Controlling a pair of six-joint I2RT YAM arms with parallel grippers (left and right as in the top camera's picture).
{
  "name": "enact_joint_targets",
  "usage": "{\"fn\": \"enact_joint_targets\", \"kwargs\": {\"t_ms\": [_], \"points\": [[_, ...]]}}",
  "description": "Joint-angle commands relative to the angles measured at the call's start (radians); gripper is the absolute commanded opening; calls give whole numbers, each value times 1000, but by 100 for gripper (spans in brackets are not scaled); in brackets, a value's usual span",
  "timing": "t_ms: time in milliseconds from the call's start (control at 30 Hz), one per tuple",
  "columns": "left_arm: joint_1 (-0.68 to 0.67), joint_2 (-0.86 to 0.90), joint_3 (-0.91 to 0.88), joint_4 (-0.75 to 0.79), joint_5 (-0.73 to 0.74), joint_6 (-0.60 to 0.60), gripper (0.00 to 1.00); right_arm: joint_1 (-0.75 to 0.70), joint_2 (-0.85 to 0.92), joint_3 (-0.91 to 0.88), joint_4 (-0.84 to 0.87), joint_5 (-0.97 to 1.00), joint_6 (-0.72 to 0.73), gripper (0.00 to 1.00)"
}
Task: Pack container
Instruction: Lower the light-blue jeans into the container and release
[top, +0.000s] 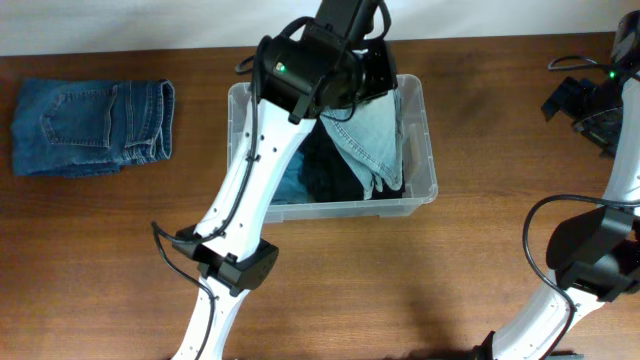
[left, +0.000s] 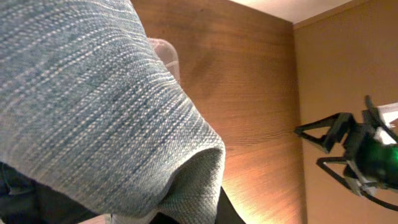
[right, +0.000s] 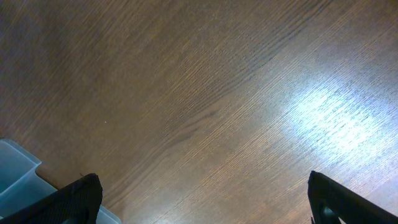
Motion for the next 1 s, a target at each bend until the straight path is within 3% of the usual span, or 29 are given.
{"fn": "enact_joint_targets", "kwargs": {"t_ms": [0,567,967], "points": [[-8,-16,-33,33,-5,-8,0,-3,3,-3,-1,12,11,98],[-38,-16,-40,164,117,-8,1,-3,3,-3,-1,12,11,98],[-36,-16,-61,-34,-139,-4,1,-3,3,-3,-1,12,11,98]]}}
